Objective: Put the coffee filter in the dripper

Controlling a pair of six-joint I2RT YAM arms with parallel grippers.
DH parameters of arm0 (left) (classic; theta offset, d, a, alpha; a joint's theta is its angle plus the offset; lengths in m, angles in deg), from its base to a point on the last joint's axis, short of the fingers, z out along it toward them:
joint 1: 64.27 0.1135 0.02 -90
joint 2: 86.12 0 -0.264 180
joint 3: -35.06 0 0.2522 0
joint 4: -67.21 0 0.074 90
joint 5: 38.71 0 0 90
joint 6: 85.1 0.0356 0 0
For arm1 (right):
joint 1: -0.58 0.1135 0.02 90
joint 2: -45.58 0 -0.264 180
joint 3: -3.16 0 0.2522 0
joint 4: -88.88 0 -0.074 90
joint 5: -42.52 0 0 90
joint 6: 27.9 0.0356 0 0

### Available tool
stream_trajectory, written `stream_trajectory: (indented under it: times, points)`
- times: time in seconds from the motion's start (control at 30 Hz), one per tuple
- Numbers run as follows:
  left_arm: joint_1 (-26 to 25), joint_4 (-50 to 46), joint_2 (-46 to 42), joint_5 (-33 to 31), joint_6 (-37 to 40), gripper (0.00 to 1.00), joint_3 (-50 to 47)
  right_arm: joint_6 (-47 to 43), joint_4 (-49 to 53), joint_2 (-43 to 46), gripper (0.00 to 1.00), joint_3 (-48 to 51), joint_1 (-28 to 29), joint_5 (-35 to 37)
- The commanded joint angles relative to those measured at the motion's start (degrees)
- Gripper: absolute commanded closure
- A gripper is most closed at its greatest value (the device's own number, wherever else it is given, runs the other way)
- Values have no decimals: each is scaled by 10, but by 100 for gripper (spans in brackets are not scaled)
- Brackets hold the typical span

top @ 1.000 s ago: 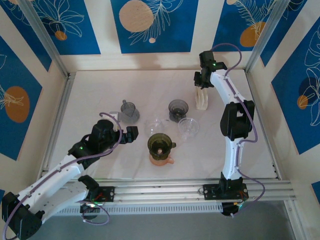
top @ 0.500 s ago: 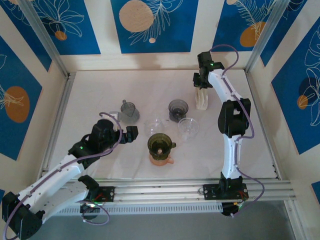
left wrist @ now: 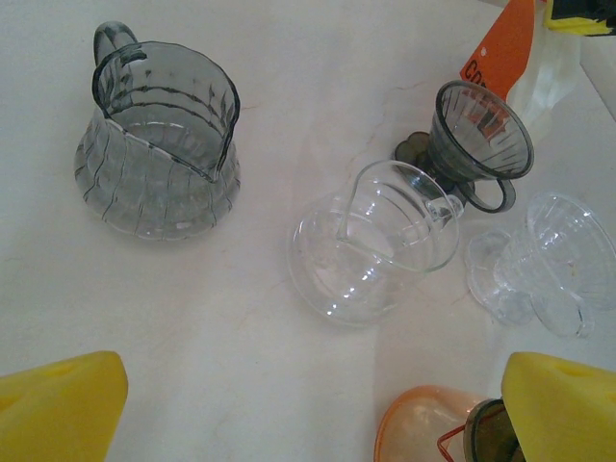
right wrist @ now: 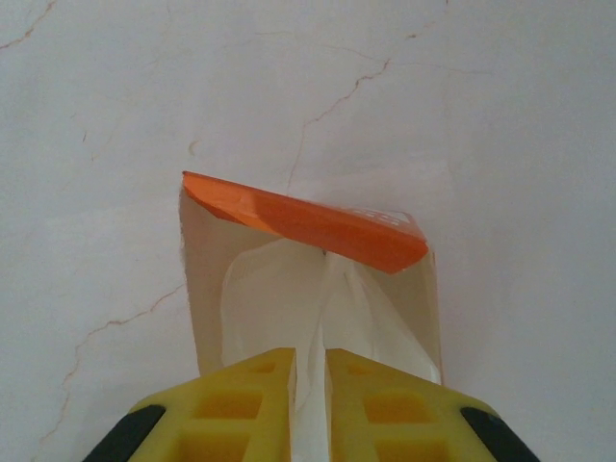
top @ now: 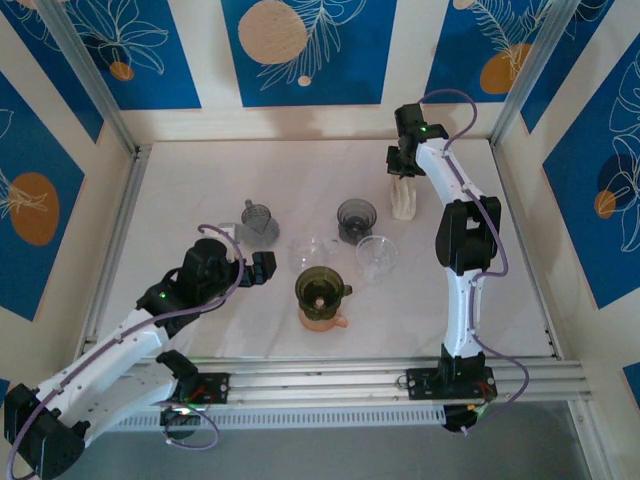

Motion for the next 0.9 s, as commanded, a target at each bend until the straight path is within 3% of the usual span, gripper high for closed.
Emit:
stream_trajectory:
  times: [0.0,0.33,0.47,0.87]
  points:
    - [7,-1,-3,8,-6,0,3,1,12,-8,84,-15,0,11]
    - [8,0,-2,7,-8,0,1,-4,11,-9,91,-15,3,9]
    - [9,0,-2,8,-8,0,1,-6,9,-7,100,-15,4,11]
    - [9,1,-3,8,-8,0,1,-14,-17,47,100,3,13,15]
